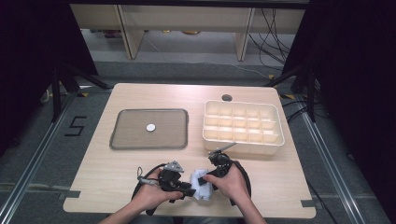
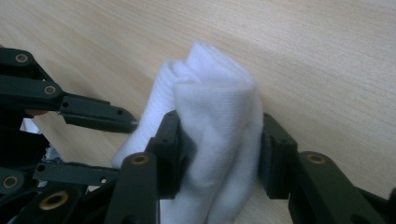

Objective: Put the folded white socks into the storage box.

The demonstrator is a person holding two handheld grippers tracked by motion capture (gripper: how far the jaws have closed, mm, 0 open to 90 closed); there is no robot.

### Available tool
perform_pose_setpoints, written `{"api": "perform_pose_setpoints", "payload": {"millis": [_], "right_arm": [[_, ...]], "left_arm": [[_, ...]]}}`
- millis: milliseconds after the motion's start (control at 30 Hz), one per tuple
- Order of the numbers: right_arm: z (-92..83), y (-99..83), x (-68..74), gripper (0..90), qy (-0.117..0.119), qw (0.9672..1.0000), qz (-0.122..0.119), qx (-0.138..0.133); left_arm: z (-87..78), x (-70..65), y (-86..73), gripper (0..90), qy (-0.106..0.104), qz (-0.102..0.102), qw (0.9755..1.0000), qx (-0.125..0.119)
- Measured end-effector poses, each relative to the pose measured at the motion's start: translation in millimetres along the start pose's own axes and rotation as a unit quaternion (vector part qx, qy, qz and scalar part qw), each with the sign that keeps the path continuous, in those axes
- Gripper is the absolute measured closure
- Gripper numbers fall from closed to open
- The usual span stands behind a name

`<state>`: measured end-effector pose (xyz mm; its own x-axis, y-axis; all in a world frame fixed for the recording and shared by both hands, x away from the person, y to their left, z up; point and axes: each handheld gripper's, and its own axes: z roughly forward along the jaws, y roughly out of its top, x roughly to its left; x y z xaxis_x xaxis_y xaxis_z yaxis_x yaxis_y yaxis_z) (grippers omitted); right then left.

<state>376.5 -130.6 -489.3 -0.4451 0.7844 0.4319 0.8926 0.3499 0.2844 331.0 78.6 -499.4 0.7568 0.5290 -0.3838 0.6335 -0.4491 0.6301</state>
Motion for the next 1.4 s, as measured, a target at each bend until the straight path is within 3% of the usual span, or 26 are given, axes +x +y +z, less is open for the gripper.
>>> {"api": "perform_pose_setpoints", "payload": {"millis": [67, 167, 467, 500, 567, 633, 700, 733, 800, 833, 867, 933, 967, 1033, 1067, 1100, 1233, 1267, 1333, 1367, 1400], "right_arm": [[-0.1, 0.1, 0.4, 61.9, 0.0, 1.0, -0.003, -0.004], [-0.4, -1.2, 3.0, 64.2, -0.01, 0.9998, -0.005, -0.014], [-3.5, -3.9, 5.4, 66.2, 0.007, 0.9997, 0.0, -0.025], [-4.2, -4.2, 4.6, 66.3, 0.003, 0.9994, -0.012, -0.032], [-7.5, -4.5, 6.7, 66.3, -0.002, 0.9993, -0.008, -0.037], [-10.7, -4.1, 6.9, 66.3, -0.006, 0.999, -0.008, -0.044], [-12.5, -3.9, 6.6, 66.3, -0.004, 0.9988, -0.009, -0.047], [-14.3, -3.4, 7.0, 66.3, -0.014, 0.9988, 0.004, -0.046], [-19.3, -3.4, 5.8, 66.3, -0.009, 0.998, -0.008, -0.061], [-23.4, -3.3, 7.3, 66.3, -0.019, 0.9972, -0.005, -0.072], [-23.4, -3.3, 7.3, 66.3, -0.019, 0.9972, -0.005, -0.072], [-28.9, -4.4, 6.0, 66.2, -0.006, 0.9961, -0.014, -0.087], [-32.9, -5.3, 5.3, 66.2, -0.015, 0.9955, -0.012, -0.093], [-36.6, -5.9, 4.8, 66.2, -0.007, 0.995, -0.009, -0.099], [-36.6, -5.9, 4.8, 66.2, -0.007, 0.995, -0.009, -0.099], [-40.2, -5.8, 2.5, 66.2, -0.016, 0.9934, -0.013, -0.113], [-47.7, -5.6, 2.0, 66.0, -0.015, 0.9905, -0.029, -0.134], [-51.9, -4.4, 2.8, 66.0, -0.015, 0.9884, -0.029, -0.149], [-53.8, -3.2, 2.2, 65.9, -0.018, 0.9879, -0.033, -0.15], [-56.9, -2.5, 4.0, 65.9, -0.014, 0.9899, -0.024, -0.139], [-58.8, -1.2, 2.8, 65.9, -0.021, 0.9875, -0.035, -0.152]], "left_arm": [[-1.9, 2.0, 0.4, 59.7, -0.002, 0.003, 1.0, 0.005], [-7.3, 2.2, -0.1, 57.2, 0.002, 0.005, 1.0, -0.006], [-26.3, 14.2, -6.8, 47.3, 0.036, 0.008, 0.9985, -0.04], [-31.3, 17.1, -9.2, 44.4, 0.054, 0.015, 0.9973, -0.047], [-33.2, 17.3, -11.1, 42.8, 0.061, 0.008, 0.9965, -0.057], [-41.9, 21.1, -15.7, 41.4, 0.084, 0.01, 0.9943, -0.066], [-45.2, 23.9, -17.4, 40.9, 0.091, 0.015, 0.9936, -0.065], [-45.8, 23.9, -18.1, 40.4, 0.093, 0.007, 0.993, -0.073], [-50.0, 27.8, -20.5, 39.6, 0.105, 0.012, 0.9918, -0.072], [-50.7, 29.6, -21.8, 39.1, 0.107, 0.006, 0.9904, -0.088], [-50.7, 29.6, -21.8, 39.1, 0.107, 0.006, 0.9904, -0.088], [-53.6, 32.2, -23.3, 39.0, 0.112, 0.007, 0.989, -0.097], [-54.0, 33.4, -24.1, 39.1, 0.112, 0.005, 0.9879, -0.107], [-55.2, 36.9, -27.0, 39.2, 0.119, 0.006, 0.9848, -0.127], [-55.2, 36.9, -27.0, 39.3, 0.119, 0.006, 0.9848, -0.127], [-55.0, 38.5, -29.3, 39.4, 0.125, -0.001, 0.9826, -0.137], [-55.4, 41.1, -32.0, 39.4, 0.127, 0.003, 0.981, -0.147], [-54.9, 41.6, -32.4, 39.4, 0.127, 0.003, 0.9805, -0.15], [-55.2, 43.7, -32.8, 39.3, 0.128, -0.002, 0.9808, -0.147], [-54.9, 44.4, -33.1, 39.2, 0.133, 0.001, 0.9803, -0.147], [-54.7, 44.6, -33.7, 39.0, 0.133, 0.004, 0.9805, -0.144]]}}
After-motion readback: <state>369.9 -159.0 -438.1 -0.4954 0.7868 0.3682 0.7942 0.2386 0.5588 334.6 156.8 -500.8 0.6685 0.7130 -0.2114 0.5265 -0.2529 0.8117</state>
